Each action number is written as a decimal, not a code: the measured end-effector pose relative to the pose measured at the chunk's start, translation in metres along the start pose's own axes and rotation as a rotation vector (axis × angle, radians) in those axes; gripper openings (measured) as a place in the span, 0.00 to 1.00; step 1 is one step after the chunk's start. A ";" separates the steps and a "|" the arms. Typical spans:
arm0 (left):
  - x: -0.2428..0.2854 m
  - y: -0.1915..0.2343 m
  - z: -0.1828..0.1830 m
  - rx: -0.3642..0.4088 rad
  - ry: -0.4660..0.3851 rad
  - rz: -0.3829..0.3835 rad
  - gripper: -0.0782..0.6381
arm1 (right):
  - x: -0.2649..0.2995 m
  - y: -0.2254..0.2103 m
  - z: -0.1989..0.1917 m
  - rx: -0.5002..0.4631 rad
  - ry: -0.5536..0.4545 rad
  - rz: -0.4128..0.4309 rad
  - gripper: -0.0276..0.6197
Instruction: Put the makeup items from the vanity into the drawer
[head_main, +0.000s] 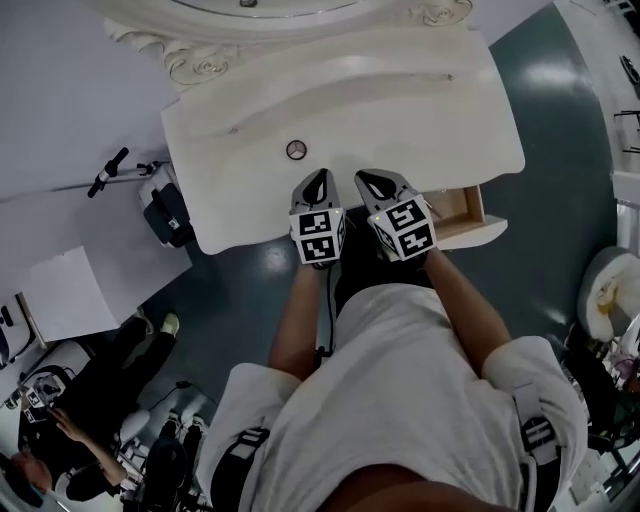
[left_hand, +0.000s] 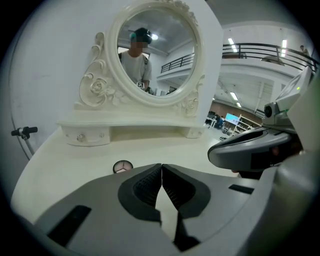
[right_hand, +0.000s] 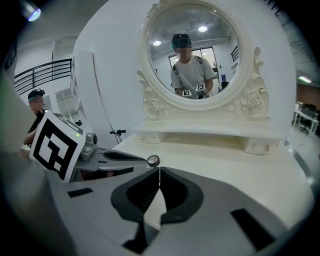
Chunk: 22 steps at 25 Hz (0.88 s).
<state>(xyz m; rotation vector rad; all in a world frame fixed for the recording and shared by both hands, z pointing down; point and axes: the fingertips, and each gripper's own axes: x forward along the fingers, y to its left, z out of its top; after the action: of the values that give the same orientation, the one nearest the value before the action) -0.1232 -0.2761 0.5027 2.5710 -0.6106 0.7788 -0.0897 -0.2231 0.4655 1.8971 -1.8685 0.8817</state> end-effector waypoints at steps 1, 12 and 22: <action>0.000 0.002 -0.003 0.002 0.010 -0.001 0.12 | 0.001 0.002 -0.003 0.004 0.008 -0.002 0.07; 0.020 0.042 -0.014 0.467 0.177 0.068 0.12 | 0.000 -0.006 -0.024 0.028 0.053 -0.036 0.07; 0.041 0.065 -0.030 0.500 0.300 -0.011 0.38 | -0.011 -0.017 -0.027 0.063 0.052 -0.079 0.07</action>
<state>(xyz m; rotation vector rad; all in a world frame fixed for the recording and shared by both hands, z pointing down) -0.1379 -0.3277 0.5644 2.7932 -0.3364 1.4330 -0.0779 -0.1963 0.4816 1.9511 -1.7424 0.9654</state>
